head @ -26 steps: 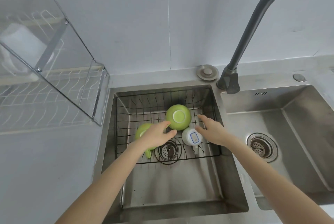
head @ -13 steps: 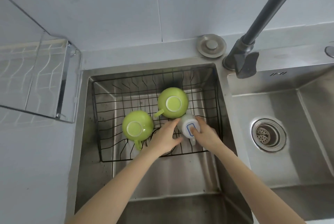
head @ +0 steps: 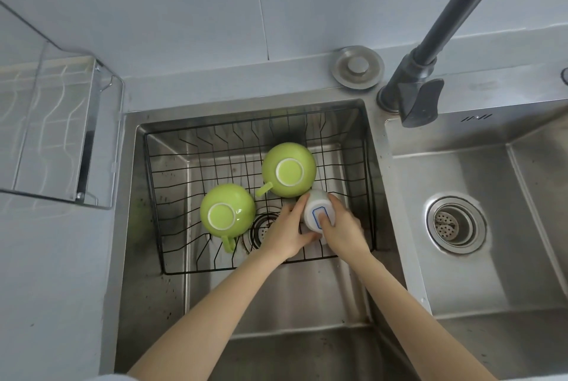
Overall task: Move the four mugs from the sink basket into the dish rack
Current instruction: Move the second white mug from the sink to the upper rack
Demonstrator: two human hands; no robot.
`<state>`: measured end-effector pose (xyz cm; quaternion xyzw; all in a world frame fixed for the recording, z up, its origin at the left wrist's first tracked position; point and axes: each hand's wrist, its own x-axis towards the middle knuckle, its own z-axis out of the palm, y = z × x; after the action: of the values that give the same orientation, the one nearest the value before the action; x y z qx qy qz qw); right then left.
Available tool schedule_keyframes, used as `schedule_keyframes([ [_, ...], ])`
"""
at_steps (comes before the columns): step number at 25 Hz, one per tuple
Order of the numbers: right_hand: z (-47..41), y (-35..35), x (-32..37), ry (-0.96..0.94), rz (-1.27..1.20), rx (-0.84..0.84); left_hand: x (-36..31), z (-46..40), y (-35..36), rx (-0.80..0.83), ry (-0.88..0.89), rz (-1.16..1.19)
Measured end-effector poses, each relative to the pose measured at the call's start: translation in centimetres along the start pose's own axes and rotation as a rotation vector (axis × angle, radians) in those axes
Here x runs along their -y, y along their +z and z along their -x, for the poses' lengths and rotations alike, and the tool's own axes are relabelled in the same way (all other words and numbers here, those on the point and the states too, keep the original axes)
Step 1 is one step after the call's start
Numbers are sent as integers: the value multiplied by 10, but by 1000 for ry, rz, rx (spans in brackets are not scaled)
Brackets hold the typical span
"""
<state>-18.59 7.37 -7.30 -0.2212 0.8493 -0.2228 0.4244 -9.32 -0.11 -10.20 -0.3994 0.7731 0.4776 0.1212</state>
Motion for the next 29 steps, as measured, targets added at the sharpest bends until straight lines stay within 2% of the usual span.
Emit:
schedule_keyframes([
  [6, 14, -9, 4, 3, -5, 19, -3, 10, -7, 1, 81, 18],
  [10, 36, -24, 10, -60, 61, 53, -6, 27, -12, -22, 155, 56],
  [18, 87, -47, 31, -288, 49, -7, -30, 79, -51, -183, 319, 71],
  [22, 120, -56, 49, -456, 124, -22, -38, 117, -79, -249, 391, 13],
  [29, 181, -59, 89, -720, 203, -56, -38, 190, -119, -312, 470, 90],
])
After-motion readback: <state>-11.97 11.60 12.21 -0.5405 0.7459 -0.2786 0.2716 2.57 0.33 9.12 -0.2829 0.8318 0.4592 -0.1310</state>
